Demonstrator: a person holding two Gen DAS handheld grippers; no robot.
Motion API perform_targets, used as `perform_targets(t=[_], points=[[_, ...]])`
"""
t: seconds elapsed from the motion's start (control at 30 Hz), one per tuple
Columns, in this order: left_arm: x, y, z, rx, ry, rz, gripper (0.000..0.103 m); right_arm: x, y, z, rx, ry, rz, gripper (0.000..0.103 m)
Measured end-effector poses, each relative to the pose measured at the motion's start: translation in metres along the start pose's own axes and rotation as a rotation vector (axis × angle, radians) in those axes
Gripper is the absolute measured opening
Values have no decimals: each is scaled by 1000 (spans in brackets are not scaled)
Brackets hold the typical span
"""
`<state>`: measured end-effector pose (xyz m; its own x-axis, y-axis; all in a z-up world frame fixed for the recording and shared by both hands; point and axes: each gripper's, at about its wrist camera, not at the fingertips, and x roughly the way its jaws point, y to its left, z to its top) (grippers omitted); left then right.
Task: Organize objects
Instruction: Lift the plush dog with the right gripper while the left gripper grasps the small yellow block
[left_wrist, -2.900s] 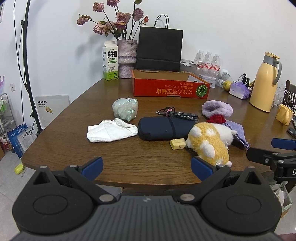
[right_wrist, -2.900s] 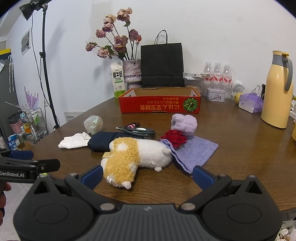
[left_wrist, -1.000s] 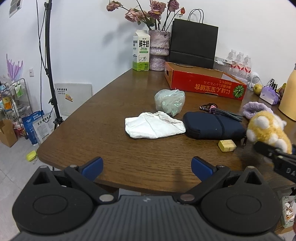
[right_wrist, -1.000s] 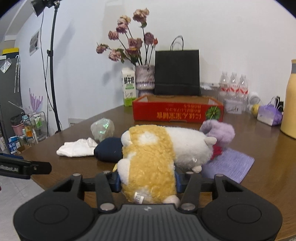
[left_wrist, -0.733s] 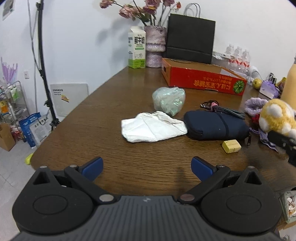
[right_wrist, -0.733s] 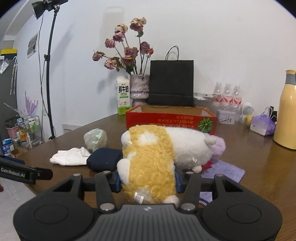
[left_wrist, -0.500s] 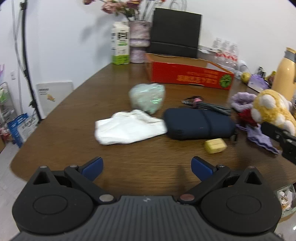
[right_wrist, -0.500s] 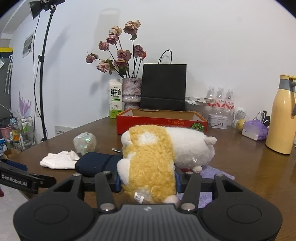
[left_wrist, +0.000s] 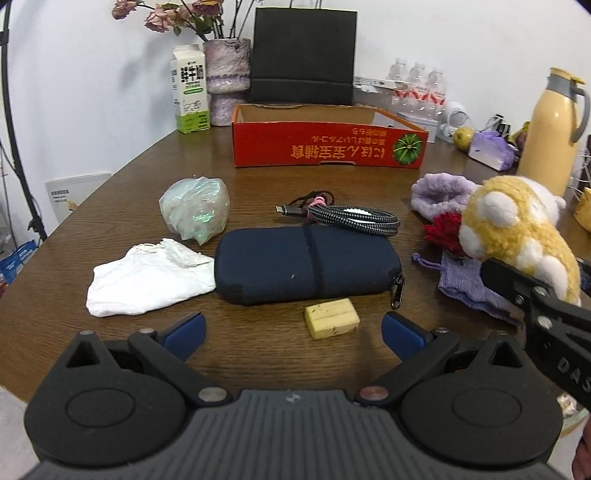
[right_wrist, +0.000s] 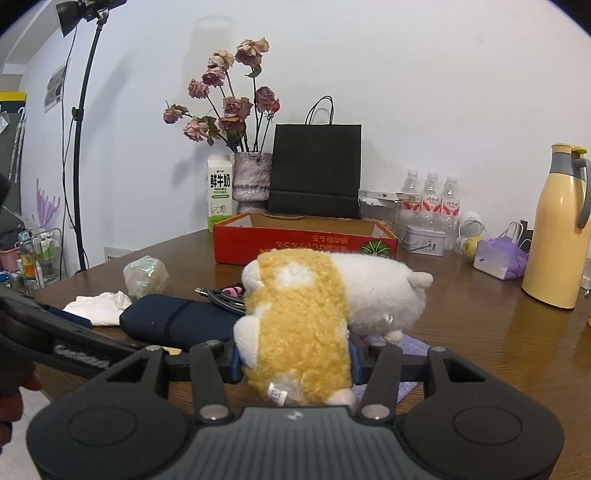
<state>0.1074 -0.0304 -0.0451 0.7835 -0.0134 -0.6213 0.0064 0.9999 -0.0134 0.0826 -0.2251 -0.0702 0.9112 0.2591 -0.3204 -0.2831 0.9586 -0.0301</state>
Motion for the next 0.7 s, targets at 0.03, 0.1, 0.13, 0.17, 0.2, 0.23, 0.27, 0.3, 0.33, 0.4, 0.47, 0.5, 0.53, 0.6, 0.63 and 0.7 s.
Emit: perform_targets(t=[0.03,0.1,0.13,0.17,0.2,0.23,0.27,0.3,0.33,0.4,0.47,0.5,0.53,0.6,0.63,0.7], points=[[2,-3,0,-6,2,12,103,0,-2,-1,1,-1,3,49],[5,-8,0,-12,5,28,103,1,-8,-3,6,-2,8,49],[7,-9,0,-13,7,37,103,1,-10,-4,7,-2,10,49],[9,-12,1,-15,7,50,103,2,-13,-5,7,-1,13,49],[10,-13,1,-20,9,60,103,2,-15,-5,6,-2,15,49],[12,-14,1,-26,12,67,103,2,-17,-6,5,-3,18,49],[12,-16,2,-29,14,72,103,2,-19,-7,5,-5,20,49],[13,-17,2,-31,16,80,103,2,-20,-7,6,-7,23,49],[14,-19,2,-31,17,87,103,2,-22,-7,7,-9,26,49],[15,-20,1,-36,18,100,103,3,-24,-8,12,-13,33,49],[17,-21,1,-42,21,109,103,3,-26,-8,15,-15,41,49],[18,-22,0,-45,24,116,103,3,-27,-8,17,-16,44,49],[19,-22,0,-47,24,121,103,3,-28,-9,18,-17,47,49],[20,-22,-1,-52,30,129,100,3,-29,-9,20,-19,52,49],[22,-21,-2,-58,35,129,98,3,-30,-9,20,-19,53,49],[22,-20,-2,-72,28,122,92,3,-30,-9,22,-19,52,49]])
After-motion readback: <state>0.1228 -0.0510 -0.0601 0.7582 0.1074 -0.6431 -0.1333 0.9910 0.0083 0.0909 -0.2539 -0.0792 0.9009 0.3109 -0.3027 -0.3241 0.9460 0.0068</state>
